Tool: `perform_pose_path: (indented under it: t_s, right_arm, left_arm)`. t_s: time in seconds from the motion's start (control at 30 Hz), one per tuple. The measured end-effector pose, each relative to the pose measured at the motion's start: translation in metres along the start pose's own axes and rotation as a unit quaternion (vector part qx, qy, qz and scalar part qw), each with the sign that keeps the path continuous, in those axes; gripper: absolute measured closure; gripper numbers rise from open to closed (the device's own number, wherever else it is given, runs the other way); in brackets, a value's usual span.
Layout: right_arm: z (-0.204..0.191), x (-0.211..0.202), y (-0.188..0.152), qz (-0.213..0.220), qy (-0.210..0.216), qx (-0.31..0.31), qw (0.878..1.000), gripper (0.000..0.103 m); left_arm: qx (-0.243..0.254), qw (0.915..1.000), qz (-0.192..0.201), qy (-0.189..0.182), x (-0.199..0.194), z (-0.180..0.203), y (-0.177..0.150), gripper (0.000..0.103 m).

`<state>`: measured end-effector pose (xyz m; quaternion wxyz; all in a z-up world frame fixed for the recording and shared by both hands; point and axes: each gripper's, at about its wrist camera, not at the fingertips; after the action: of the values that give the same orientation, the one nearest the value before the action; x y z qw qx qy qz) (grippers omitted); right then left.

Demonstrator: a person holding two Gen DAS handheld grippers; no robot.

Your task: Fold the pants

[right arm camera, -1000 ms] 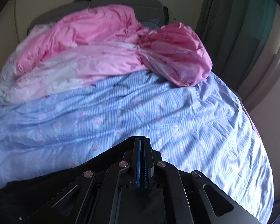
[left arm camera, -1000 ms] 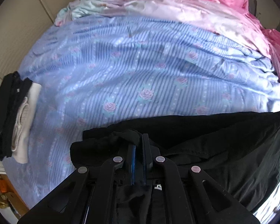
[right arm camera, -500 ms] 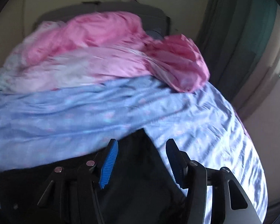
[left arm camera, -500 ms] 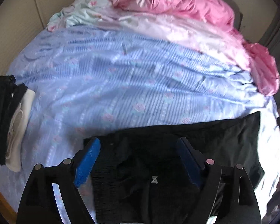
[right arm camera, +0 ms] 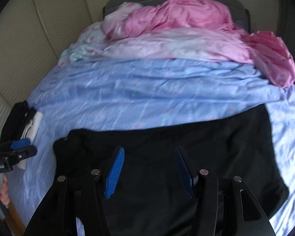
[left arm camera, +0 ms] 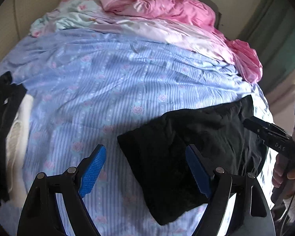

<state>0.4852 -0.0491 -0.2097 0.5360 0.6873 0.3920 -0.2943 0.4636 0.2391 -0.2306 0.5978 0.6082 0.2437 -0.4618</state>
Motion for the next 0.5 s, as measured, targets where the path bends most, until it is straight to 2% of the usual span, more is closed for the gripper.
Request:
perform_pose_path:
  t_s: [0.2,0.5]
  right_arm:
    - [-0.015,0.022,-0.014,-0.014,-0.008,0.012,1.0,0.048]
    - [-0.019,0.043,-0.019,-0.013,-0.021,0.048,0.999,0.048]
  left_arm:
    - [0.026,0.9981,-0.009,-0.056,0.038,-0.008,0.002,0.027]
    - [0.026,0.9933,-0.018,-0.111,0.08,-0.019,0.008,0.034]
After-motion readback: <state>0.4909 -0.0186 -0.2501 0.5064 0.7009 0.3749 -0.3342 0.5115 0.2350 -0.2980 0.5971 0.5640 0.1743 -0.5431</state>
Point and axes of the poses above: each gripper's, at about its wrist camera, not at the fingertips, and x roughly the way its jaws point, z to its right, y to its top, and after that the axes turned 12 degrees about x, right-handed
